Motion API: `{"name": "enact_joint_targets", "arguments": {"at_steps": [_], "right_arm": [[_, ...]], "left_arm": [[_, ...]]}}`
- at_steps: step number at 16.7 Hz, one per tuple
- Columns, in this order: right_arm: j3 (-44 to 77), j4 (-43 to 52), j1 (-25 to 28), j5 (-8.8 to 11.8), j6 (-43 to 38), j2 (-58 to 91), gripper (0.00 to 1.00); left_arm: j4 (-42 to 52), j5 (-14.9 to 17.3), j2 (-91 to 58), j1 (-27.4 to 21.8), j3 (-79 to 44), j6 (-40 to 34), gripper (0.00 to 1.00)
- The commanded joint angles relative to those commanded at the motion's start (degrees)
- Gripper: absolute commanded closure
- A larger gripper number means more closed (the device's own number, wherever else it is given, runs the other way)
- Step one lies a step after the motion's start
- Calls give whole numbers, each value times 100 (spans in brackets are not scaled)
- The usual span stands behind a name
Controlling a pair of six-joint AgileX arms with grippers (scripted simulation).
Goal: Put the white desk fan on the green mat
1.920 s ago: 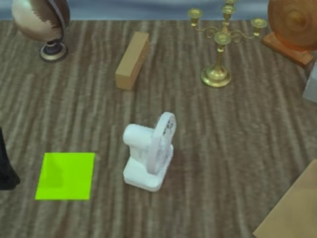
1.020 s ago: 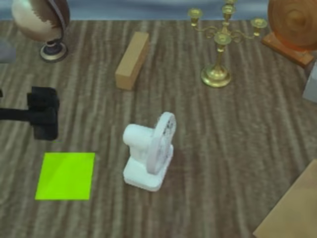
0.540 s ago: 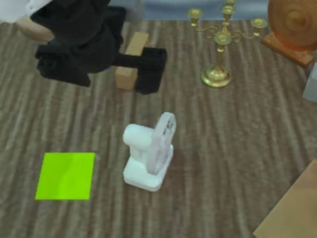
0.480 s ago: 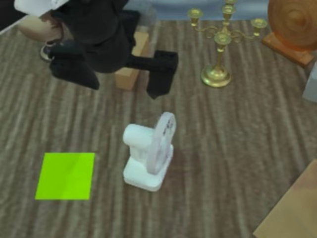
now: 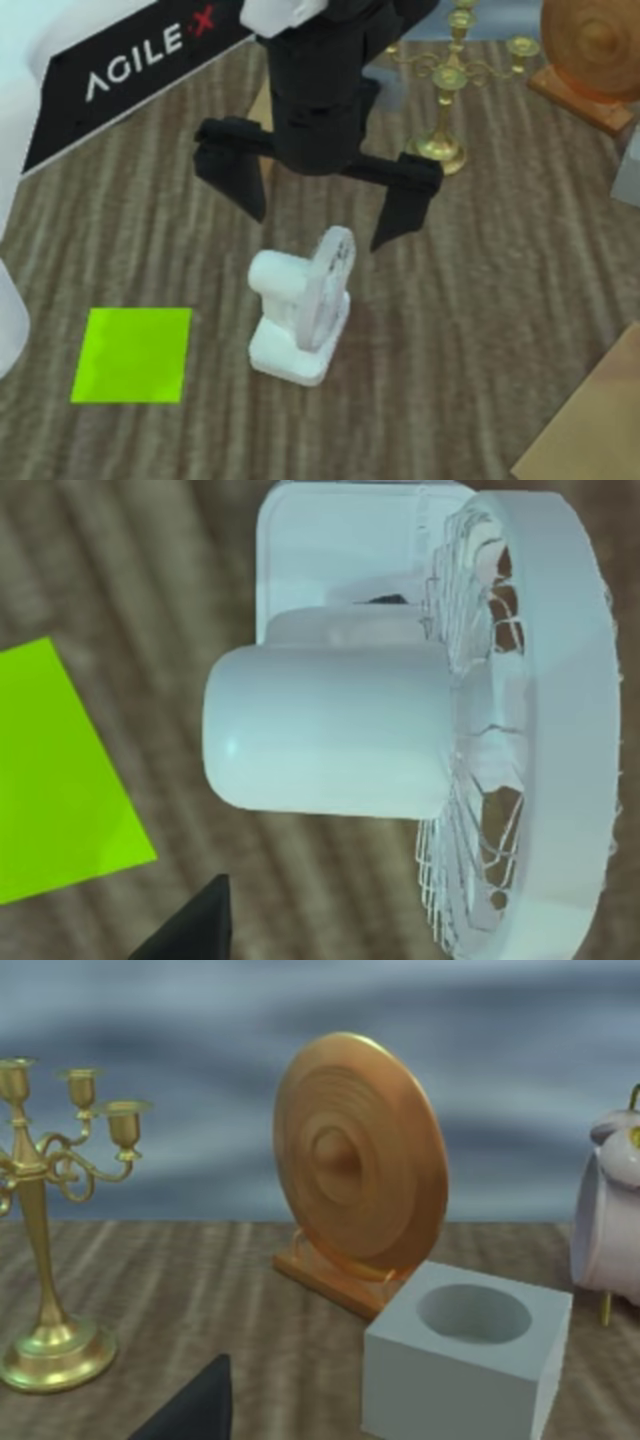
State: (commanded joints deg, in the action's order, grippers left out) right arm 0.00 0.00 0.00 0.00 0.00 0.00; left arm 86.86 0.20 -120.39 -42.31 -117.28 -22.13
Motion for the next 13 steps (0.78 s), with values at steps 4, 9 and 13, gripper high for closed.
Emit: {"name": "enact_joint_targets", "arguments": {"at_steps": [4,9,13], "right_arm": [[0,0,0,0,0,0,0],[0,0,0,0,0,0,0],[0,0,0,0,0,0,0]], "left_arm": [[-14,2,9,28,14,5,0],[-584,0,69,19,653,17,0],[-1173,-1,105,11,1279,9,0]]}}
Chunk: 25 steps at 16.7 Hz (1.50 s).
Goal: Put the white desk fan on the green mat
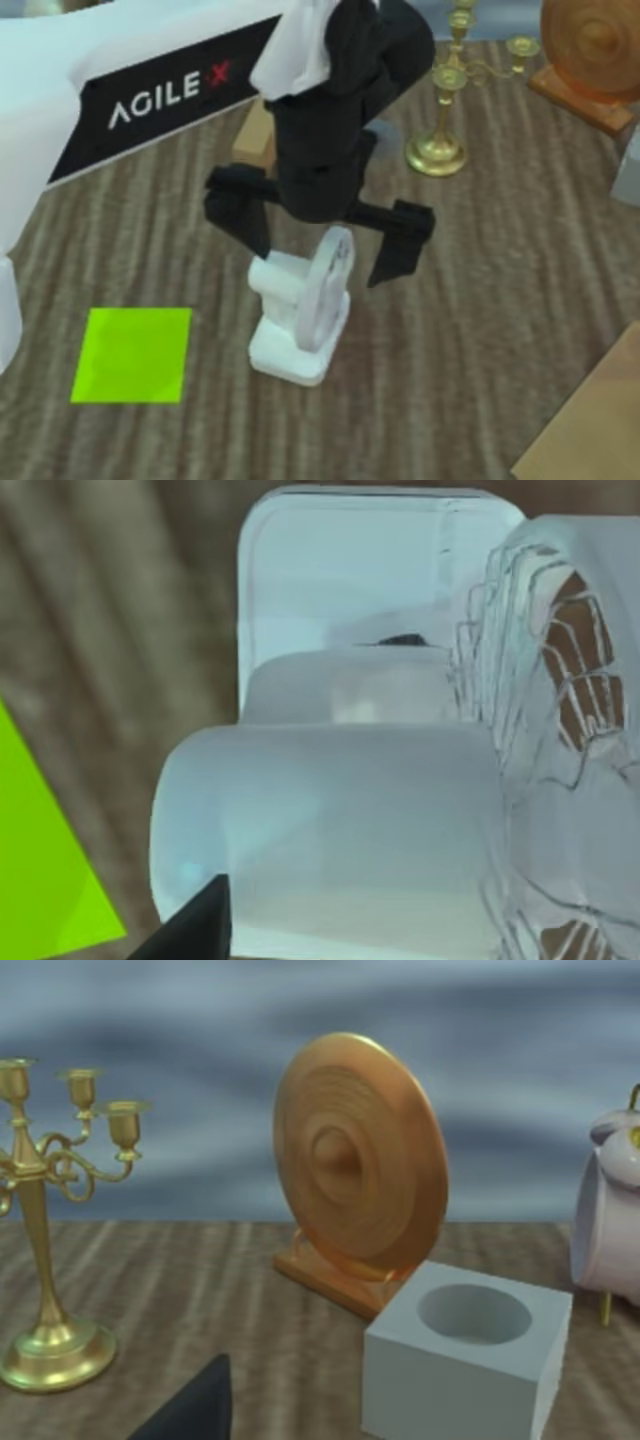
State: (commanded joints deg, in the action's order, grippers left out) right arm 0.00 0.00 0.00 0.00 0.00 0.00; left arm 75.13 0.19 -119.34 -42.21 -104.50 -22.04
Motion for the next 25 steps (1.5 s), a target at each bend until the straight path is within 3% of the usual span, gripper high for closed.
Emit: {"name": "enact_joint_targets", "arguments": {"at_steps": [4,17,25], "right_arm": [[0,0,0,0,0,0,0],[0,0,0,0,0,0,0],[0,0,0,0,0,0,0]], "left_arm": [[-19,0,1,-1,19,-1,0],[-19,0,1,-1,19,-1,98],[-19,0,1,-1,19,-1,100]]}}
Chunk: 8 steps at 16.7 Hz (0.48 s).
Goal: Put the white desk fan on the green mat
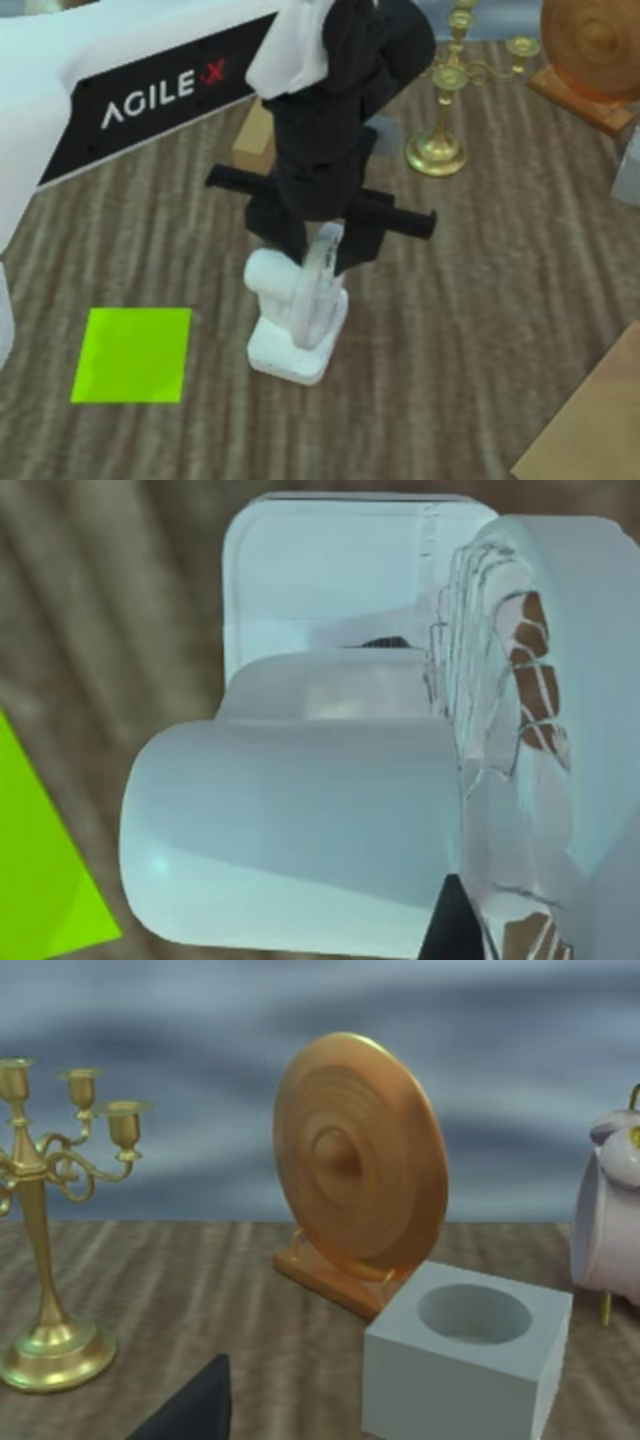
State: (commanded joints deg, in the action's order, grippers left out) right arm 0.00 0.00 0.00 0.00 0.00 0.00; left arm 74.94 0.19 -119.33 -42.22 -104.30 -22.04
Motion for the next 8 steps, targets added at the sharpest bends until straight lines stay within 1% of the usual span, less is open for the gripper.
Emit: {"name": "enact_joint_targets", "arguments": {"at_steps": [3,8], "right_arm": [[0,0,0,0,0,0,0],[0,0,0,0,0,0,0]], "left_arm": [[99,17,31,5,-109,-9,100],[996,15,-61,82,-1125,-22,100]]}}
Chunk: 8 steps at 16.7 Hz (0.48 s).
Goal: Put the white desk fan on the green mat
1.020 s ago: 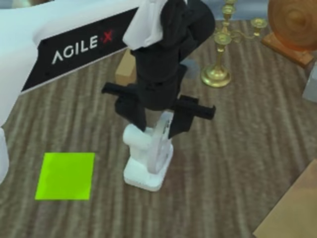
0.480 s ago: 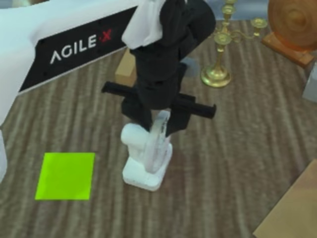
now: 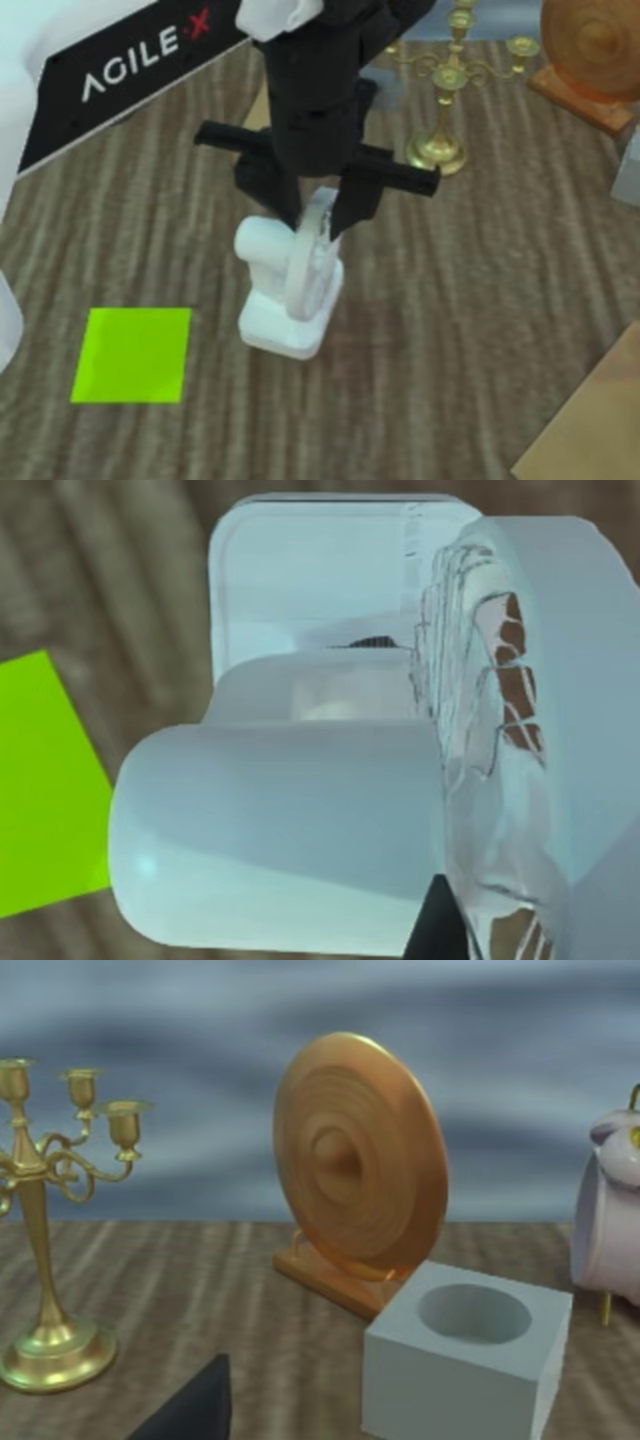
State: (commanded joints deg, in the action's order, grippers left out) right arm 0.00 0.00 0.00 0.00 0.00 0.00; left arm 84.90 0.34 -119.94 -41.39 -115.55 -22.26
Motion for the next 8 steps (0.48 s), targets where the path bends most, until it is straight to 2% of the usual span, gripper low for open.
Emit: {"name": "enact_joint_targets", "arguments": {"at_steps": [8], "right_arm": [[0,0,0,0,0,0,0]], "left_arm": [[195,0,24,7,-166,78,100]]}}
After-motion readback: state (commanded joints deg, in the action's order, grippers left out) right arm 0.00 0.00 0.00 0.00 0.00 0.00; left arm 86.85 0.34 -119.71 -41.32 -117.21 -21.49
